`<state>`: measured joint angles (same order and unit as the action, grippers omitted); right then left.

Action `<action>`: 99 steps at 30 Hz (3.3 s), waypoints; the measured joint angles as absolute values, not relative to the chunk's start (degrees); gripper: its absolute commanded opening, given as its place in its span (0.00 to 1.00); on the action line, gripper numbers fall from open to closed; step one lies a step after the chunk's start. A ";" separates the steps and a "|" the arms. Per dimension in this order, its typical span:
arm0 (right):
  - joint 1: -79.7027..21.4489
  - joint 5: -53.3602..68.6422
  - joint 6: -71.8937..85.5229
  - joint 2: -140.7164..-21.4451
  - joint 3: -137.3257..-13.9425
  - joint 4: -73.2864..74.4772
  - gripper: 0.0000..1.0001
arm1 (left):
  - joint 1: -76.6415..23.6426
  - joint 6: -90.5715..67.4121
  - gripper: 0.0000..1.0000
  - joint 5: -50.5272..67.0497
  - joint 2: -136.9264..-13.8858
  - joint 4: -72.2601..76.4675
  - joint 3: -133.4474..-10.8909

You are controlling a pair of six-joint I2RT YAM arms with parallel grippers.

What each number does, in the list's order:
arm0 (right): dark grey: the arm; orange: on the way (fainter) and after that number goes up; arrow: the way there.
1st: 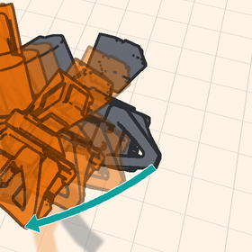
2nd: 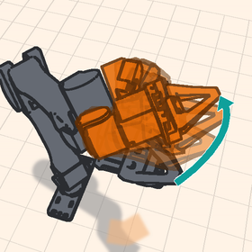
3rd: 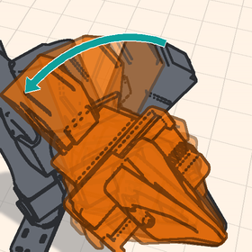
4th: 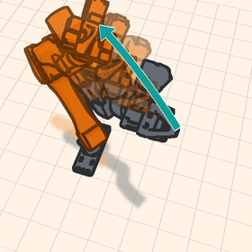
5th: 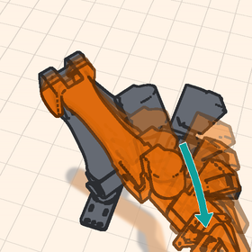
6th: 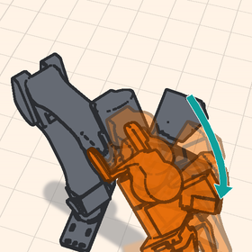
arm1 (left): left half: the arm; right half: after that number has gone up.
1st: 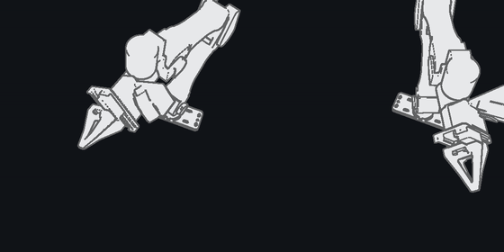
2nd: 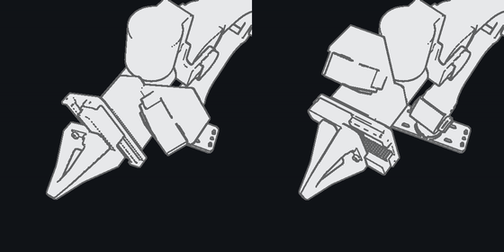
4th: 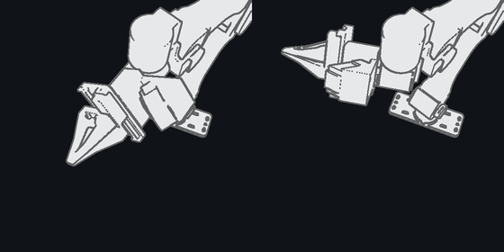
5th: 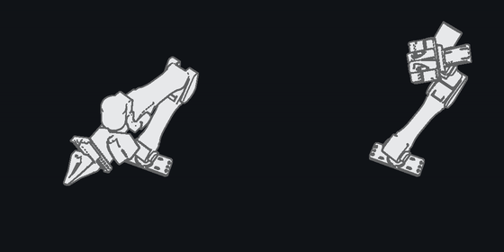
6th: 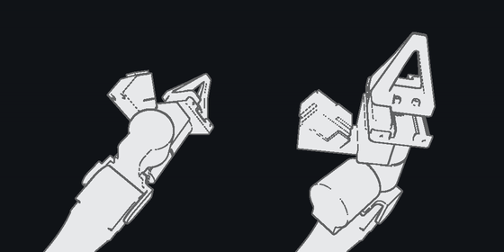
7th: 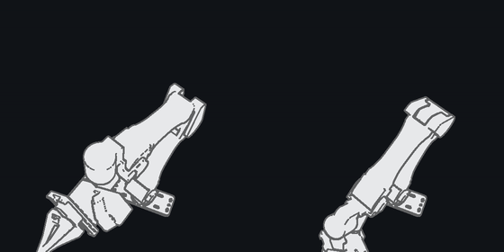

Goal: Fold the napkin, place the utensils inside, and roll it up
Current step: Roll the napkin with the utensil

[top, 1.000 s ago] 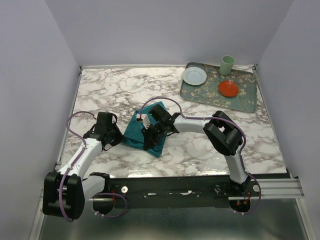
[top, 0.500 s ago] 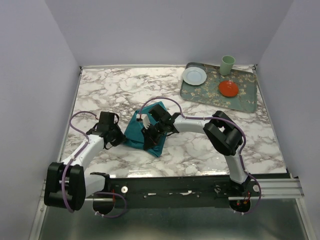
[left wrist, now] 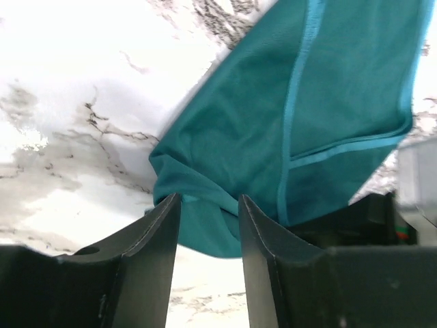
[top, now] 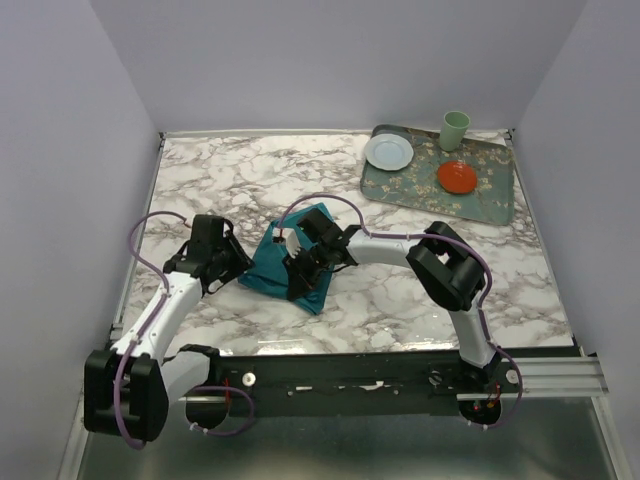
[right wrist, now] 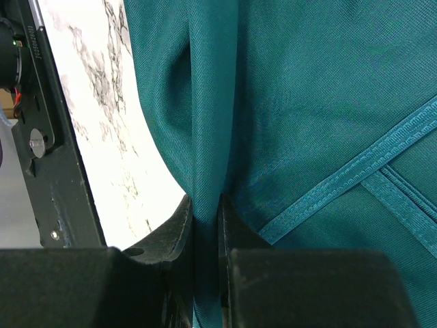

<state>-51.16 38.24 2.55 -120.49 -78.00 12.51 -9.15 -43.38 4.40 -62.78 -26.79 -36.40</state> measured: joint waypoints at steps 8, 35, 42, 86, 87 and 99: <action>-50.83 40.07 3.36 -120.99 -78.00 12.49 0.03 | -9.15 -43.29 0.39 8.67 -55.18 -32.08 -37.17; -48.73 49.15 8.97 -124.18 -78.70 12.08 0.01 | -10.63 -62.30 0.69 16.45 -58.72 -32.16 -30.61; -48.75 48.99 9.02 -124.18 -78.70 12.08 0.01 | -11.14 -65.43 0.80 14.48 -67.29 -31.62 -33.52; -54.94 22.70 3.88 -112.75 -78.81 25.36 0.67 | -11.88 -62.15 0.00 11.51 -84.33 -33.91 -41.98; -55.46 20.32 3.57 -111.42 -78.87 26.41 0.71 | -11.88 -62.11 0.00 11.53 -84.33 -33.89 -41.98; -64.12 6.74 2.90 -114.04 -88.05 28.14 0.77 | -12.01 -61.93 0.00 11.53 -84.31 -33.87 -41.98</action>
<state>-64.12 6.74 2.90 -114.04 -88.05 28.14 -12.01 -61.93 11.53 -84.31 -33.87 -41.98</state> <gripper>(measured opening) 0.757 0.173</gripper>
